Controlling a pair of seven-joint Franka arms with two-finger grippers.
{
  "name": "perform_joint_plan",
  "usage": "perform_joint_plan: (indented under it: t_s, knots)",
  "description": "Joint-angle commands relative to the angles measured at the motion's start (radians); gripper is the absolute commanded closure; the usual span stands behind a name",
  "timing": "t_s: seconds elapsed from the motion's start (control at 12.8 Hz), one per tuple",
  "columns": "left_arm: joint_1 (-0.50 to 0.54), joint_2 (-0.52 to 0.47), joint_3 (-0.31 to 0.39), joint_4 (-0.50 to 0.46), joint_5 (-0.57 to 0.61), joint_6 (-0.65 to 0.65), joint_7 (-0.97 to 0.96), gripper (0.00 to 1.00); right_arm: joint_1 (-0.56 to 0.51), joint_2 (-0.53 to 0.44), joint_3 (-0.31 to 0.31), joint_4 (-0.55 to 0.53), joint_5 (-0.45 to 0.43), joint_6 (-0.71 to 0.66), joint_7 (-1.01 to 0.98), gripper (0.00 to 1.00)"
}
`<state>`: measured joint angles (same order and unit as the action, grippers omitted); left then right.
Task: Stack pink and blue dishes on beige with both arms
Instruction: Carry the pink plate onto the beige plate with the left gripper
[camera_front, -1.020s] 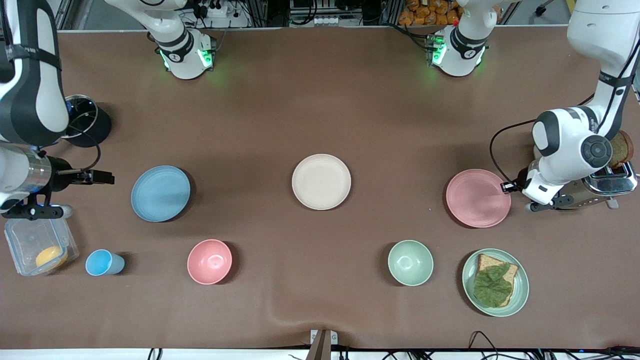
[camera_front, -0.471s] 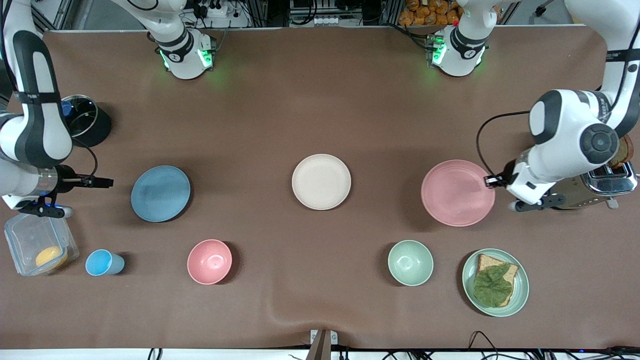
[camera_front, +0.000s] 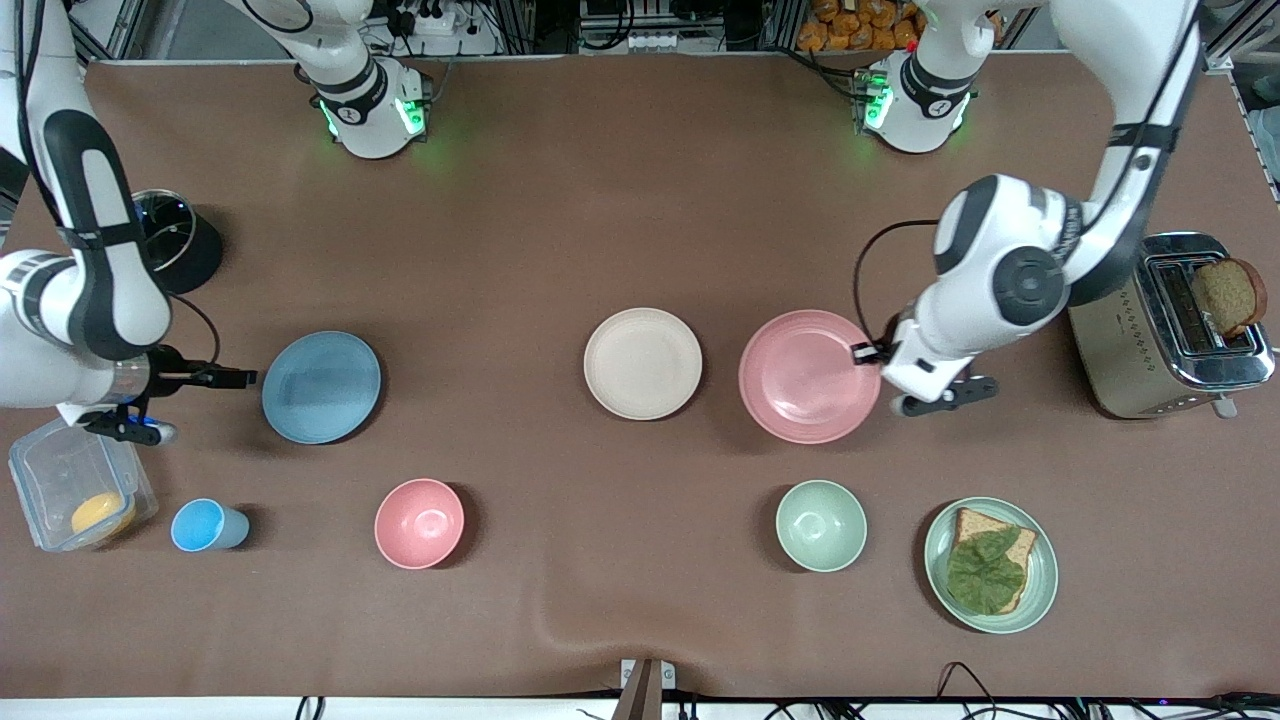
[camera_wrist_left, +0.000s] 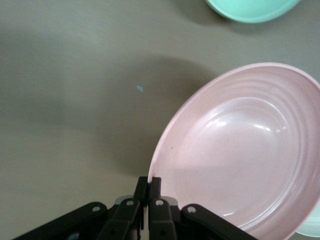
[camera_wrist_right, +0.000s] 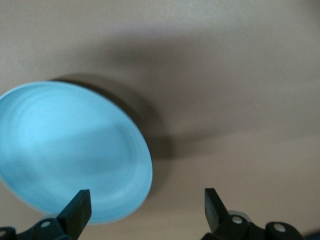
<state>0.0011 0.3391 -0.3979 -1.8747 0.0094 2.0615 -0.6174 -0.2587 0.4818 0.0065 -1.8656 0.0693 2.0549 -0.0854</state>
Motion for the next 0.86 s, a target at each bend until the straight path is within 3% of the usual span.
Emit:
perform_joint_plan:
  t_s: [0.0,0.16,0.24,0.31,0.39,0.47,0.55,0.78]
  knots:
    - [-0.070,0.055,0.004,0.066,-0.012,-0.006,-0.083,1.00,0.010,-0.011,0.003,-0.110,0.014,0.134,-0.007,0.00]
    - [-0.116,0.070,0.004,0.066,-0.011,0.015,-0.117,1.00,0.027,-0.009,0.003,-0.153,0.015,0.195,-0.005,0.00]
    - [-0.131,0.078,0.004,0.066,-0.011,0.023,-0.123,1.00,0.029,-0.009,0.003,-0.158,0.015,0.203,-0.005,0.17]
    - [-0.148,0.086,0.004,0.065,-0.011,0.037,-0.123,1.00,0.027,-0.008,0.003,-0.158,0.015,0.205,-0.005,0.50]
    - [-0.170,0.096,0.004,0.065,-0.011,0.054,-0.125,1.00,0.026,-0.005,0.003,-0.158,0.015,0.208,-0.005,0.77]
    - [-0.196,0.115,0.004,0.065,-0.012,0.078,-0.127,1.00,0.025,0.000,0.003,-0.162,0.015,0.214,-0.005,0.91]
    - [-0.225,0.126,0.004,0.059,-0.009,0.101,-0.128,1.00,0.025,0.000,0.003,-0.165,0.015,0.223,-0.005,0.98]
    - [-0.283,0.170,0.005,0.057,0.001,0.144,-0.168,1.00,0.027,-0.002,0.003,-0.165,0.015,0.222,-0.005,1.00]
